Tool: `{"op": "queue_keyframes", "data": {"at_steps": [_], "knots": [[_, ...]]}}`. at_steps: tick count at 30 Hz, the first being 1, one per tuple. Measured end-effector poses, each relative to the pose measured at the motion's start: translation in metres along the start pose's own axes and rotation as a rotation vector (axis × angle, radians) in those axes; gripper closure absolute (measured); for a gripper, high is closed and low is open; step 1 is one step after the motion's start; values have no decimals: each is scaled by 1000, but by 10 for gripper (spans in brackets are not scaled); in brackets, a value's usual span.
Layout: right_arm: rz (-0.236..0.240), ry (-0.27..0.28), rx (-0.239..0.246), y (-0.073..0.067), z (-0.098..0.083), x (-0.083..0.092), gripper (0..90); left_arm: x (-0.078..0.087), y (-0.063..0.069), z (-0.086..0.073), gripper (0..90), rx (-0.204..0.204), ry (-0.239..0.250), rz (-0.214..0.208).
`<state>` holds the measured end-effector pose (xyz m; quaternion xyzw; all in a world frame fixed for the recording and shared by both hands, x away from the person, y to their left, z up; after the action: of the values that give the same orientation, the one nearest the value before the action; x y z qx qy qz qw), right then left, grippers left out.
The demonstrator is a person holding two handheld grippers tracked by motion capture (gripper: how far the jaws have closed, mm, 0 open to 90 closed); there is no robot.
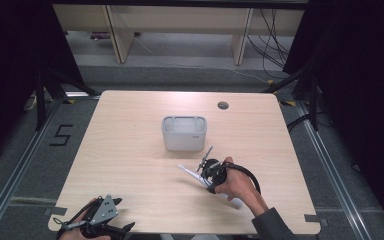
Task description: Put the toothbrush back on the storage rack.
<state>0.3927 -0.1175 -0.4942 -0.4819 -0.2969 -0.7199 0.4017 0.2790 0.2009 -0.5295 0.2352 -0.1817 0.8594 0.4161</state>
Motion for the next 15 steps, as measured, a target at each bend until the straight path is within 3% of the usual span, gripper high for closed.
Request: {"op": "queue_keyframes", "data": {"at_steps": [1,4,5,7,8,9,10,11,12,14,15], "knots": [[0,0,0,0,0,0,667,0,0,0,157,-10,3,-3],[-16,123,8,0,-1,18,668,0,0,0,157,-5,3,-6],[-16,209,-7,1,-2,30,668,0,-2,0,156,-17,-6,2],[-17,231,-25,0,-2,34,668,0,0,0,157,-3,9,-2],[-24,273,-9,3,-2,39,668,0,0,0,156,-14,-6,-3],[-32,299,-16,5,-2,44,668,0,-1,0,157,-17,-7,-3],[-43,358,-34,10,-1,51,668,0,-1,0,157,-7,1,1],[-43,358,-34,10,-1,51,668,0,-1,0,157,-7,1,1],[-57,423,-54,13,1,54,668,0,-1,1,157,-7,7,0],[-48,437,-41,15,1,56,668,0,0,0,157,-2,6,-4],[-67,496,-55,17,3,57,668,0,-1,0,156,-14,-6,-3]]}}
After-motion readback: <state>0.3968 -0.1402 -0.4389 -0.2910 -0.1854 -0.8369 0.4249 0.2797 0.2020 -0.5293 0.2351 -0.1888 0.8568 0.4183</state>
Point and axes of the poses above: each handheld gripper's, and its own axes: x roughly backward along the jaws, z roughly out of its top, y roughly to its right, the point moved 4 cm from there along -x, roughly forward along the jaws, and after that the axes turned 10 degrees about y, right-handed, at the moved point
